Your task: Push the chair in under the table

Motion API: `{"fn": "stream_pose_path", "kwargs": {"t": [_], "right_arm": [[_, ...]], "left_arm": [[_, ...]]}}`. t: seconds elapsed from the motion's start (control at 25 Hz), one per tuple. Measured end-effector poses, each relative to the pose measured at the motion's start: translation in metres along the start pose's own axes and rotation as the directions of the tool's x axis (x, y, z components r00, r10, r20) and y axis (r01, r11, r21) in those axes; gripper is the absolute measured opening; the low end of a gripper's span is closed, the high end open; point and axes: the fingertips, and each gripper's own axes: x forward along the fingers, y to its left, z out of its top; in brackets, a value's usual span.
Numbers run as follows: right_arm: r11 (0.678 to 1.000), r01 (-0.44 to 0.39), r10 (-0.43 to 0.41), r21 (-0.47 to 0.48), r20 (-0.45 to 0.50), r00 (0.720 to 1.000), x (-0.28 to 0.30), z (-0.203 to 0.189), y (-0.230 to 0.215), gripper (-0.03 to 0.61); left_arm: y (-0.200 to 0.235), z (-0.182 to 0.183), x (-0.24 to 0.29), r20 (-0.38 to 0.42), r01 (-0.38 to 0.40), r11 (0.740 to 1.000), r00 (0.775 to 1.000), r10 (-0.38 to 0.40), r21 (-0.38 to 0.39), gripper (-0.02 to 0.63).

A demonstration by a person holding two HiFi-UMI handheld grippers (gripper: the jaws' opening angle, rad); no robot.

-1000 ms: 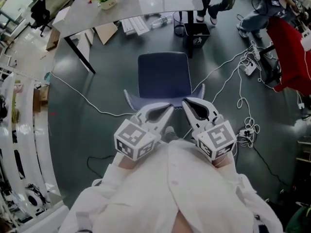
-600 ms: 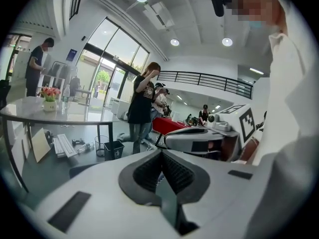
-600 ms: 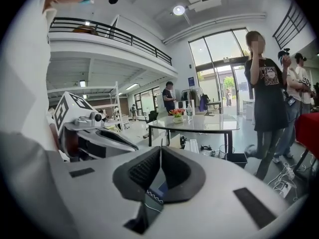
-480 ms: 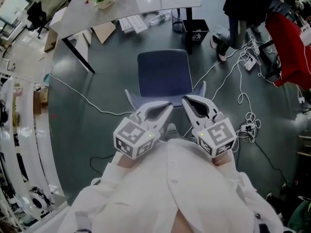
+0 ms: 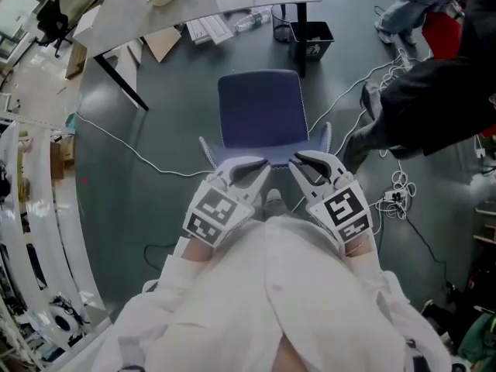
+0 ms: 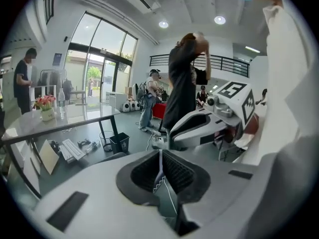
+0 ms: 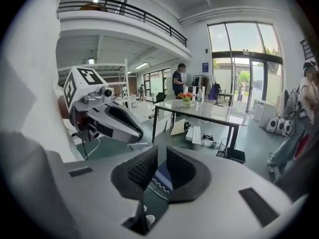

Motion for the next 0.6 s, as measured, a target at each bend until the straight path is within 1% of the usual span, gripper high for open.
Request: {"fn": "stream_pose_path", "kwargs": {"t": [0.12, 0.28, 0.32, 0.4, 0.52, 0.56, 0.6], "right_arm": [[1.000, 0.003, -0.004, -0.022, -0.031, 0.999, 0.005, -0.007, 0.000, 0.035], [0.995, 0.006, -0.015, -0.096, -0.094, 0.995, 0.011, -0.019, 0.000, 0.043], [0.994, 0.002, -0.014, -0.109, -0.113, 0.993, 0.012, -0.023, 0.001, 0.062], [0.992, -0.009, -0.010, -0.125, -0.152, 0.988, 0.015, -0.032, 0.004, 0.147], [0.986, -0.008, -0.027, -0.164, -0.210, 0.977, 0.016, -0.044, 0.006, 0.155], [0.984, -0.009, -0.032, -0.179, -0.227, 0.973, 0.017, -0.049, 0.006, 0.161], [0.981, -0.012, -0.035, -0.193, -0.239, 0.970, 0.019, -0.053, 0.006, 0.170]], "left_arm": [[0.005, -0.011, -0.001, -0.029, -0.010, 1.000, 1.000, 0.011, 0.020, 0.016], [0.010, -0.025, 0.002, -0.082, -0.010, 0.998, 0.997, 0.015, 0.055, 0.017], [0.010, -0.030, 0.003, -0.097, -0.007, 0.998, 0.995, 0.012, 0.056, 0.018], [0.010, -0.039, 0.004, -0.121, -0.007, 0.998, 0.993, 0.014, 0.057, 0.018], [0.013, -0.049, 0.004, -0.141, -0.020, 0.998, 0.990, 0.028, 0.059, 0.025], [0.013, -0.052, 0.005, -0.148, -0.017, 0.998, 0.989, 0.026, 0.059, 0.037], [0.013, -0.055, 0.007, -0.156, -0.012, 0.998, 0.987, 0.021, 0.058, 0.073]]}}
